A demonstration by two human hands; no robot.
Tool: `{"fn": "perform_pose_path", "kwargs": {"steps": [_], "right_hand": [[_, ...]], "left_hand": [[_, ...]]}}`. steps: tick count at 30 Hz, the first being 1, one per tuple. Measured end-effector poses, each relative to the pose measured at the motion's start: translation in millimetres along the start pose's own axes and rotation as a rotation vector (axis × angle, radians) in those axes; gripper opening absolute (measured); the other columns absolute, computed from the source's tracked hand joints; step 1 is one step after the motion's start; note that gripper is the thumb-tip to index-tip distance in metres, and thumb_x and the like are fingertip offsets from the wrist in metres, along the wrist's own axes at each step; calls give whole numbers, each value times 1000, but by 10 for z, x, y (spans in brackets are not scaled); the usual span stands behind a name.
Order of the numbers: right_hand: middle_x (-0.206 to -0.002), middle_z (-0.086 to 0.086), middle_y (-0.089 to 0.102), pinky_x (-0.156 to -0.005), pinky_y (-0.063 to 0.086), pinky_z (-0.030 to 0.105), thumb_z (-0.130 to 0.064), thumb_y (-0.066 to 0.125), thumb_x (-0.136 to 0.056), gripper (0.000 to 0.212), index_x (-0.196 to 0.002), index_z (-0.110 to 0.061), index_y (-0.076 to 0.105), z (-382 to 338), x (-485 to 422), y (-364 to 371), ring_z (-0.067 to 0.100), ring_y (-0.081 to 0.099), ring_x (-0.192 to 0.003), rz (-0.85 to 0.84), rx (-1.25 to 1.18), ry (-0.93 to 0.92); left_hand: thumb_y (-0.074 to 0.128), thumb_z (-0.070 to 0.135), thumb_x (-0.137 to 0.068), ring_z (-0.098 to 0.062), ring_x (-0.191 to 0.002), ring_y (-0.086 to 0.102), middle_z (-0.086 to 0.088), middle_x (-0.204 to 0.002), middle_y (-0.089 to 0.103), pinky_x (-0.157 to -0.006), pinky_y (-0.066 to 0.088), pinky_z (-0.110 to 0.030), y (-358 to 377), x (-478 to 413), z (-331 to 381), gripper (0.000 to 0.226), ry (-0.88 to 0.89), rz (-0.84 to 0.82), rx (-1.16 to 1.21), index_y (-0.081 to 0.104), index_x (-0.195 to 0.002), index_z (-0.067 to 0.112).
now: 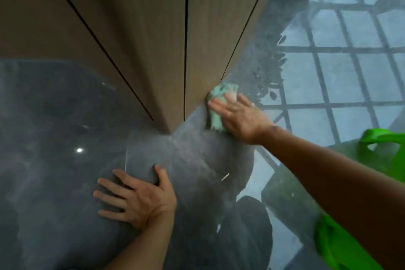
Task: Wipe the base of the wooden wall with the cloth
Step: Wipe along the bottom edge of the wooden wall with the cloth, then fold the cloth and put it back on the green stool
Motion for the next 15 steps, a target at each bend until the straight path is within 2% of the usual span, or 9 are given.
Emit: {"fn": "perform_pose_path", "kwargs": {"steps": [2, 3, 5, 7, 9, 11, 12, 14, 15], "right_hand": [[-162, 3, 12, -120, 6, 48, -29, 34, -101, 55, -152, -24, 15, 519, -226, -185, 30, 4, -148, 57, -119, 299], [-162, 7, 12, -120, 6, 49, -27, 36, -101, 55, -152, -20, 18, 628, -314, -204, 34, 4, -147, 80, -170, 370], [-162, 10, 12, -119, 4, 50, -23, 40, -99, 56, -152, -15, 21, 560, -454, -185, 39, 2, -147, 121, -244, 471], [-160, 9, 19, -120, 9, 49, -19, 42, -97, 54, -150, -15, 28, 178, -438, -103, 38, 6, -146, 188, -302, 571], [-151, 13, 37, -114, 29, 46, -13, 45, -95, 45, -139, -18, 45, -361, -306, -62, 38, 23, -141, 258, -359, 640], [-124, 15, 62, -93, 48, 41, -13, 52, -91, 30, -117, -18, 65, -969, -129, -18, 37, 46, -121, 251, -422, 588], [-110, 14, 68, -85, 51, 37, -17, 58, -88, 24, -108, -17, 70, -1283, -13, -11, 35, 54, -110, 184, -481, 537], [-100, 12, 74, -83, 52, 32, -24, 68, -84, 22, -103, -16, 75, -1836, 254, -56, 28, 64, -98, -39, -739, 491], [-98, 11, 75, -84, 53, 31, -23, 71, -82, 21, -101, -14, 77, -2052, 426, -156, 22, 67, -93, -139, -887, 509]], "left_hand": [[44, 65, -75, -45, -148, 8, -24, -161, 15, -112, 8, -74, -5, -31, -50, 96, 2, 51, -29, 17, -150, 11], [44, 65, -76, -45, -148, 8, -24, -161, 14, -112, 8, -74, 16, -5, -74, 96, 0, 48, -34, 17, -150, 11], [43, 66, -77, -46, -148, 8, -25, -160, 15, -111, 8, -74, 48, -26, -68, 97, 25, 42, -31, 16, -150, 10], [42, 67, -77, -46, -148, 8, -25, -160, 14, -111, 8, -75, 26, -25, -57, 96, 24, 23, -16, 16, -150, 9], [41, 67, -79, -47, -148, 9, -25, -160, 15, -111, 8, -75, -24, 28, -42, 95, 29, -21, -15, 16, -150, 9], [41, 66, -82, -48, -148, 6, -26, -161, 12, -112, 6, -73, -130, 34, 13, 94, 19, -78, 1, 15, -151, 9], [43, 63, -84, -47, -149, 2, -25, -163, 7, -113, 3, -71, -222, 3, 38, 92, 18, -166, -23, 12, -153, 10], [41, 55, -92, -42, -150, -1, -17, -165, 1, -119, 4, -62, -539, -88, 33, 81, -67, -474, -60, 11, -155, 14], [36, 52, -96, -40, -148, 14, -15, -164, 15, -119, 14, -57, -810, -104, 11, 68, -164, -642, 5, 22, -153, 17]]}}
Point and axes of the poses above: each hand's wrist, its own x-axis away from the middle knuckle, its own y-axis out of the palm, z = x × y, the point moved 1 cm from there along -x, towards the middle knuckle
